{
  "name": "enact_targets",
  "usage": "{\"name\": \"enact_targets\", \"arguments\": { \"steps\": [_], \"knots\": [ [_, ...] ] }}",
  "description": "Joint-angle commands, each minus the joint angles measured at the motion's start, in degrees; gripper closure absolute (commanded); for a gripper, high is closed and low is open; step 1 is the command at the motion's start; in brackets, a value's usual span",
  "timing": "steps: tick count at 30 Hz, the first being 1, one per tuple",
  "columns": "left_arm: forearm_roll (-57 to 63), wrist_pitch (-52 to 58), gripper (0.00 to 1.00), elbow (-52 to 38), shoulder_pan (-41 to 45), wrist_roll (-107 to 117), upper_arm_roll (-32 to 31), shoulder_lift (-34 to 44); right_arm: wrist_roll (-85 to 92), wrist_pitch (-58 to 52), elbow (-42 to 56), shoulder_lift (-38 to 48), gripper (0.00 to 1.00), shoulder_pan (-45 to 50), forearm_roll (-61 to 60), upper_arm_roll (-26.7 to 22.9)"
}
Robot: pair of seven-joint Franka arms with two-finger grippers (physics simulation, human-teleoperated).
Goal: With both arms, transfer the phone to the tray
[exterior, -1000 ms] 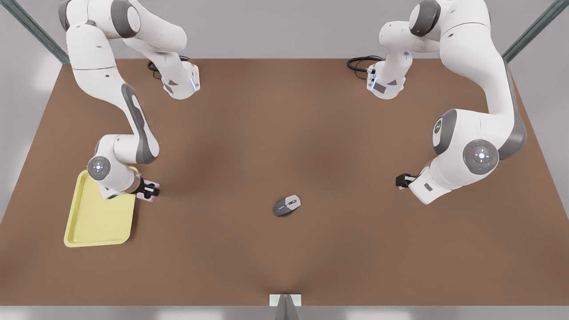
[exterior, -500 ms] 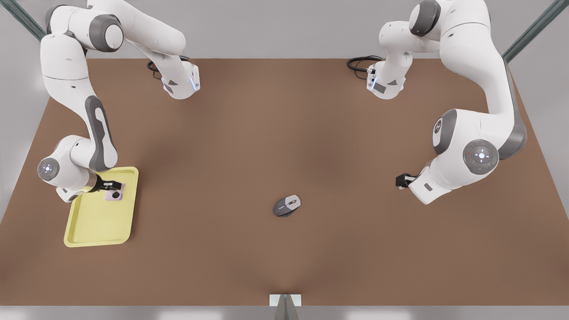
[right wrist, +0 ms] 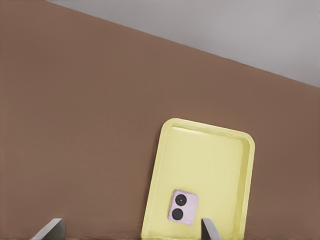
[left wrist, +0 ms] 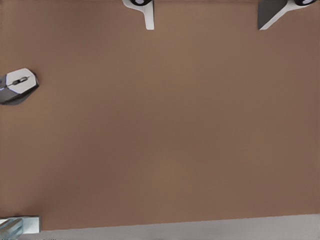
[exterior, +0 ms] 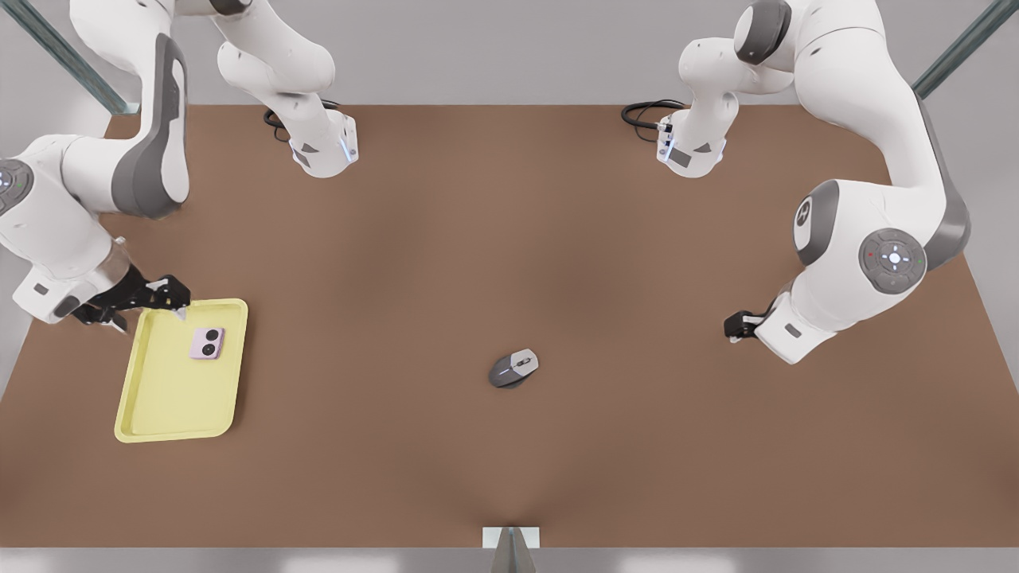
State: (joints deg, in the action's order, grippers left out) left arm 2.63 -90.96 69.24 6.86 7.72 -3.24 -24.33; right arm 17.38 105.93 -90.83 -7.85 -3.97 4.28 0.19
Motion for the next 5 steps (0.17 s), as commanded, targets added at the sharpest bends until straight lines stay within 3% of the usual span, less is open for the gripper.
{"name": "enact_targets", "arguments": {
  "steps": [1,5],
  "knots": [
    [0.00,0.08,0.00,-0.07,0.00,7.57,-0.01,0.08,-10.87,-14.17,1.80,0.12,0.00,-0.25,-0.33,0.07],
    [0.00,0.08,0.00,-0.07,0.00,7.57,-0.01,-0.01,-11.23,-14.78,6.28,-1.38,0.00,-0.25,-5.59,0.16]
  ]
}}
